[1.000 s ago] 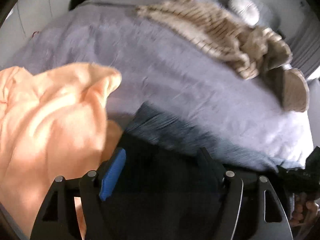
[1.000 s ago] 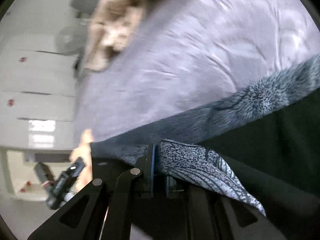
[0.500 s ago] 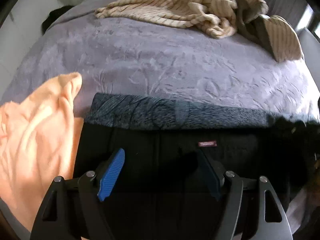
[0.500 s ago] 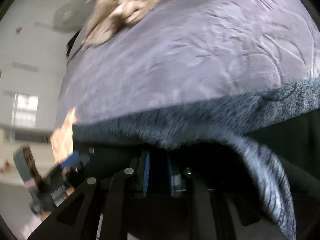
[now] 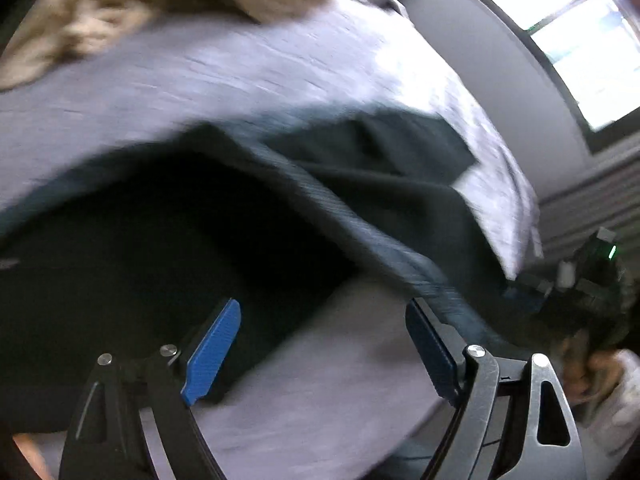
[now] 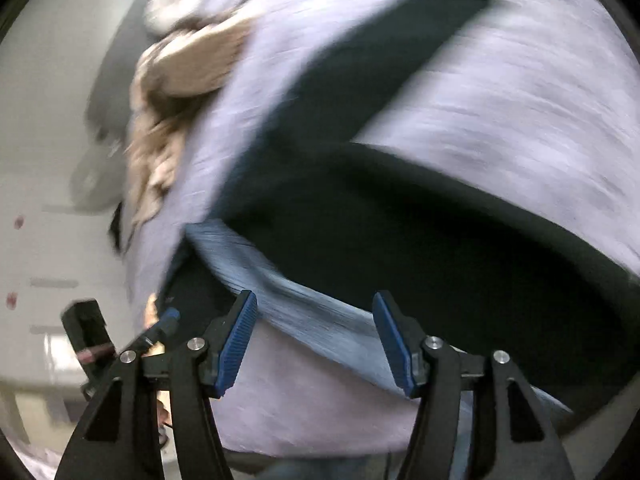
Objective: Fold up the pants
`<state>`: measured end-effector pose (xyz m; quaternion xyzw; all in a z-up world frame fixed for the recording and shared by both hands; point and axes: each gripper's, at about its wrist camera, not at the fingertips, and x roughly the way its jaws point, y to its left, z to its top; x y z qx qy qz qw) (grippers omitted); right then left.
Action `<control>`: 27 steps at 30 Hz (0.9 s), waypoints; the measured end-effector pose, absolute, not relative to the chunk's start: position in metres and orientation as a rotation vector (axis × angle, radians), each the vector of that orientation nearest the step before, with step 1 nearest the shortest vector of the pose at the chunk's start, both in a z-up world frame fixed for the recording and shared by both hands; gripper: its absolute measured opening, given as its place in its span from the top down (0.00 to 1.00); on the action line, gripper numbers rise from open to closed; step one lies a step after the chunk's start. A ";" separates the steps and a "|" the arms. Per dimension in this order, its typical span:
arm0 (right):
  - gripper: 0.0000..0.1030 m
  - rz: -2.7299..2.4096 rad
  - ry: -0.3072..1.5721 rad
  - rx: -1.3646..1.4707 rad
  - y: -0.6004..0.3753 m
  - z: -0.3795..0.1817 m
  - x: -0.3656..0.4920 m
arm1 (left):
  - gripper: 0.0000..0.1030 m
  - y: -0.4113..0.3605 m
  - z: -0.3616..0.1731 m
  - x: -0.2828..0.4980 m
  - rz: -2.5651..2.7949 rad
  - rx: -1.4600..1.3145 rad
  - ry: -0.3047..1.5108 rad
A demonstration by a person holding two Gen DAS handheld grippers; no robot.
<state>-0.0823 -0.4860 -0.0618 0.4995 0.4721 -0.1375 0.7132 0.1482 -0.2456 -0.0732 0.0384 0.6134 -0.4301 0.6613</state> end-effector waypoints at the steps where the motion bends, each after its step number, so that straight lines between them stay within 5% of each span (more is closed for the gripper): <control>1: 0.37 -0.335 1.050 1.124 -0.494 -0.065 -0.105 | 0.17 -0.266 -0.080 0.140 -0.976 0.078 1.419; 7: 0.37 -0.421 1.075 1.308 -0.516 -0.120 -0.202 | 0.17 -0.318 -0.103 0.119 -0.949 0.042 1.523; 13: 0.39 -0.257 1.050 1.456 -0.515 -0.173 -0.211 | 0.17 -0.334 -0.121 0.103 -0.948 0.057 1.579; 14: 0.44 -0.242 1.043 1.478 -0.511 -0.178 -0.207 | 0.17 -0.331 -0.121 0.102 -0.950 0.062 1.583; 15: 0.69 -0.233 1.025 1.505 -0.511 -0.180 -0.209 | 0.17 -0.333 -0.122 0.102 -0.954 0.065 1.586; 16: 0.83 -0.216 0.990 1.541 -0.513 -0.179 -0.209 | 0.28 -0.335 -0.122 0.101 -0.963 0.065 1.588; 18: 0.85 -0.207 0.945 1.547 -0.516 -0.164 -0.208 | 0.46 -0.341 -0.118 0.102 -0.987 0.064 1.605; 27: 0.85 -0.029 0.734 1.439 -0.603 -0.058 -0.123 | 0.46 -0.363 -0.061 0.143 -0.968 -0.005 1.446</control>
